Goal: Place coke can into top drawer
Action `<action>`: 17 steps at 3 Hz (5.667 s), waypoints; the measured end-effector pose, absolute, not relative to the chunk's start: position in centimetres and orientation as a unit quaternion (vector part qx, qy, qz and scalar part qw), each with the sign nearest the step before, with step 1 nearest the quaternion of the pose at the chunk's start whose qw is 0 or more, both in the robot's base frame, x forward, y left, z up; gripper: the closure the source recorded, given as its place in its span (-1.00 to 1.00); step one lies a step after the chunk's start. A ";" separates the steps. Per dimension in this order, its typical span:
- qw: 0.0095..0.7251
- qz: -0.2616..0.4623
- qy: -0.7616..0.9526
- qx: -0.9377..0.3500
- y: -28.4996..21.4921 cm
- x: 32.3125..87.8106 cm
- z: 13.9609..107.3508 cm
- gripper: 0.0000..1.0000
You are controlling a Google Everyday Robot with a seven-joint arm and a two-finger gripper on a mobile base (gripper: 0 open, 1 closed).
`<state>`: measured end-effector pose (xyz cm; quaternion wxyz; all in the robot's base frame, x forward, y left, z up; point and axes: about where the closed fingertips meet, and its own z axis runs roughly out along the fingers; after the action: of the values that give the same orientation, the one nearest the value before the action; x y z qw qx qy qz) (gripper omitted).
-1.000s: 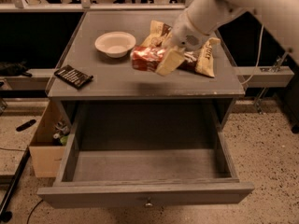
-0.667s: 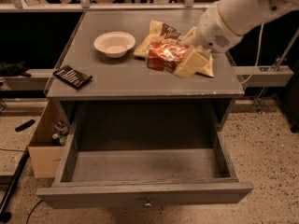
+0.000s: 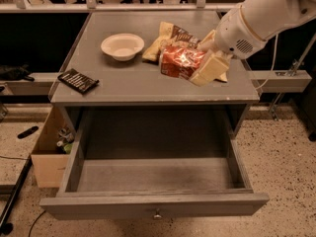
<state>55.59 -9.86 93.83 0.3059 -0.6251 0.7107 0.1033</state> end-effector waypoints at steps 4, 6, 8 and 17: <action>0.343 0.144 0.771 -0.517 -9.6 46.4 84.2 1.00; 0.302 0.172 0.799 -0.490 -8.2 44.4 75.9 1.00; 0.279 0.181 0.809 -0.484 -7.4 44.1 70.5 1.00; 0.262 0.138 0.802 -0.518 -6.2 51.2 61.5 -1.00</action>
Offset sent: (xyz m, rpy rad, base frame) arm -0.0984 -0.0026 -0.1060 0.1998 0.0659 -0.2555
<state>51.21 -6.19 61.47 0.2622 -0.5179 0.8025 0.1380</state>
